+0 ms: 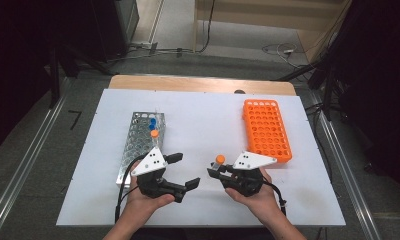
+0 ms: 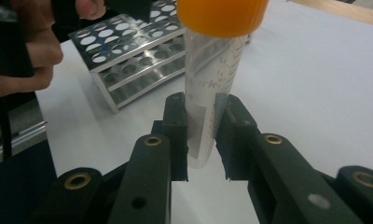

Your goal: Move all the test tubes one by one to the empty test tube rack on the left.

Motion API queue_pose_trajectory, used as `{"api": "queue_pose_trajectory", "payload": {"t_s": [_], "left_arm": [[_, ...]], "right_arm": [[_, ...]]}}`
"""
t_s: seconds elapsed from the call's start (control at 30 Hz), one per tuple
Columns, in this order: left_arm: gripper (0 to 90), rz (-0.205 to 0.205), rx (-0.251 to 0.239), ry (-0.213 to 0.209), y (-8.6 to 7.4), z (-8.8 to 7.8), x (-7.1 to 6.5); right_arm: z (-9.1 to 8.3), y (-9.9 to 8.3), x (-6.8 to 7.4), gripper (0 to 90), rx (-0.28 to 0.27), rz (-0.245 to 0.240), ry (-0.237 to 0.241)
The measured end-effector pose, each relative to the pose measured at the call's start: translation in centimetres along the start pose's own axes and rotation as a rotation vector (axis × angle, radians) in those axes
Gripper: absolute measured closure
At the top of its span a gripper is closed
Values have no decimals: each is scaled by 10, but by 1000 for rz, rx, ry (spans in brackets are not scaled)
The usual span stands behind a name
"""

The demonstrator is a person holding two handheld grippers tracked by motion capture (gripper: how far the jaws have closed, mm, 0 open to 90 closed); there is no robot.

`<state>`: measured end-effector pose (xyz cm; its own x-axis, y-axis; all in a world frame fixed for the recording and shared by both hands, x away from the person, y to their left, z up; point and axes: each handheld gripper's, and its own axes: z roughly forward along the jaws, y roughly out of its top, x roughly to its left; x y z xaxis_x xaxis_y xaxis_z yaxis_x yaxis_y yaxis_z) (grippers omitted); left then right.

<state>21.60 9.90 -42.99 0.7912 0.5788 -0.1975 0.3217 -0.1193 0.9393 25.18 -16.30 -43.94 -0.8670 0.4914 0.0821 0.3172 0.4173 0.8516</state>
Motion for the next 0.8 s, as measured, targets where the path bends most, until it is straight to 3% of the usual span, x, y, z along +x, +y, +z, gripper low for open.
{"api": "queue_pose_trajectory", "payload": {"t_s": [0.2,0.67,0.8], "left_arm": [[266,26,-24,-25,4,2,-6],[584,60,30,-52,3,16,-14],[627,56,39,-61,3,17,-14]], "right_arm": [[9,0,11,728,17,-20,32],[19,4,32,728,36,-60,77],[19,4,32,728,41,-59,78]]}}
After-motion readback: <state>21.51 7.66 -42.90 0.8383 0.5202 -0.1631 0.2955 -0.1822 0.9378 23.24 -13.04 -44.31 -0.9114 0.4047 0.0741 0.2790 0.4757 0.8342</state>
